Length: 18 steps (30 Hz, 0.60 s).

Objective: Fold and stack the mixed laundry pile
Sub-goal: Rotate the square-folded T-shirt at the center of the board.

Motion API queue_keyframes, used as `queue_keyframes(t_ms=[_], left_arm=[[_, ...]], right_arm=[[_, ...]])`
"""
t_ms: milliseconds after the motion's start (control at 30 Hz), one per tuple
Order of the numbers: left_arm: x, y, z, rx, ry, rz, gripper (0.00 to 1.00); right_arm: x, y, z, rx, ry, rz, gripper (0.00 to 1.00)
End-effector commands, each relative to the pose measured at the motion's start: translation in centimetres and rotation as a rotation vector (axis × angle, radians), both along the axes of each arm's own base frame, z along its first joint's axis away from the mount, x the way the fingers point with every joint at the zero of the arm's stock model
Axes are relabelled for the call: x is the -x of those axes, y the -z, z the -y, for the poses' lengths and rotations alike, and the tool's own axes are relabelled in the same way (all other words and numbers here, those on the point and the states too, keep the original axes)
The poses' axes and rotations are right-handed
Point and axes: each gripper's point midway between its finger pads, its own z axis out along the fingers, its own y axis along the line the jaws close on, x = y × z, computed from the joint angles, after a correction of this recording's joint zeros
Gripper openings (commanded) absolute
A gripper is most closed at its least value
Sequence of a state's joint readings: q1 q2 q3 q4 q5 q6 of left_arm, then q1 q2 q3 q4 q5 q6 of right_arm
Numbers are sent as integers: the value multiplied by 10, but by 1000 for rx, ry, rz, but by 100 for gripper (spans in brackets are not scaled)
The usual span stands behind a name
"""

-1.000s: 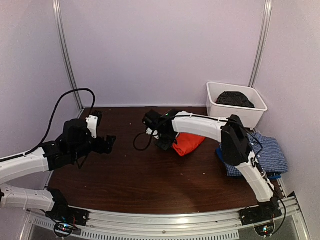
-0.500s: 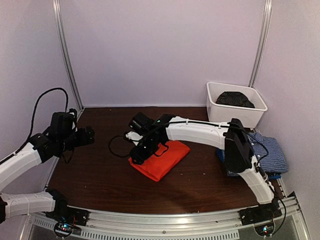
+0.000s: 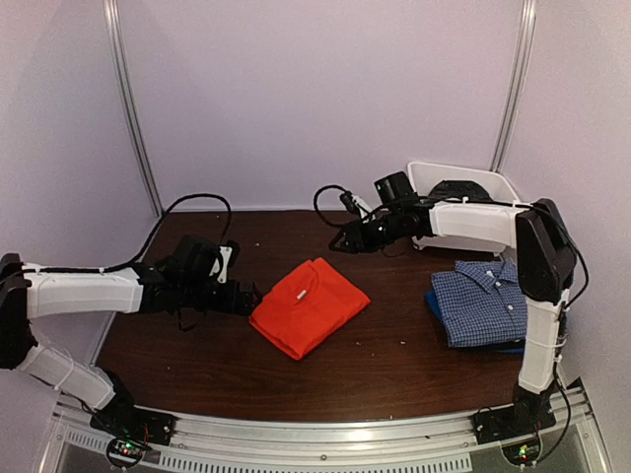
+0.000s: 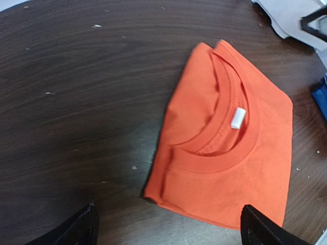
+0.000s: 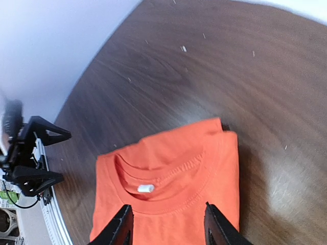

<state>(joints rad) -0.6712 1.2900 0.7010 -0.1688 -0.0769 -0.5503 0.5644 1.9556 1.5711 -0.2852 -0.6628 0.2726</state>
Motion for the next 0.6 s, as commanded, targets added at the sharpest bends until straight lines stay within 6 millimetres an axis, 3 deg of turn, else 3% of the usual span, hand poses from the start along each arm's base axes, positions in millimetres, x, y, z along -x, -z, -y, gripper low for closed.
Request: queue_keyframes(t_ms=[0, 167, 300, 433, 567], left_arm=[[-8, -3, 59, 87, 147, 18, 97], [-8, 35, 73, 81, 172, -68, 92], [-15, 64, 53, 33, 111, -140, 88], [-26, 82, 12, -22, 3, -181, 86], [-43, 73, -21, -73, -79, -145, 86]], right_arm=[[25, 67, -18, 53, -86, -101, 47], [47, 117, -9, 97, -93, -191, 43], [78, 144, 11, 140, -82, -250, 43], [122, 148, 16, 137, -102, -294, 43], [167, 122, 3, 40, -159, -330, 47]])
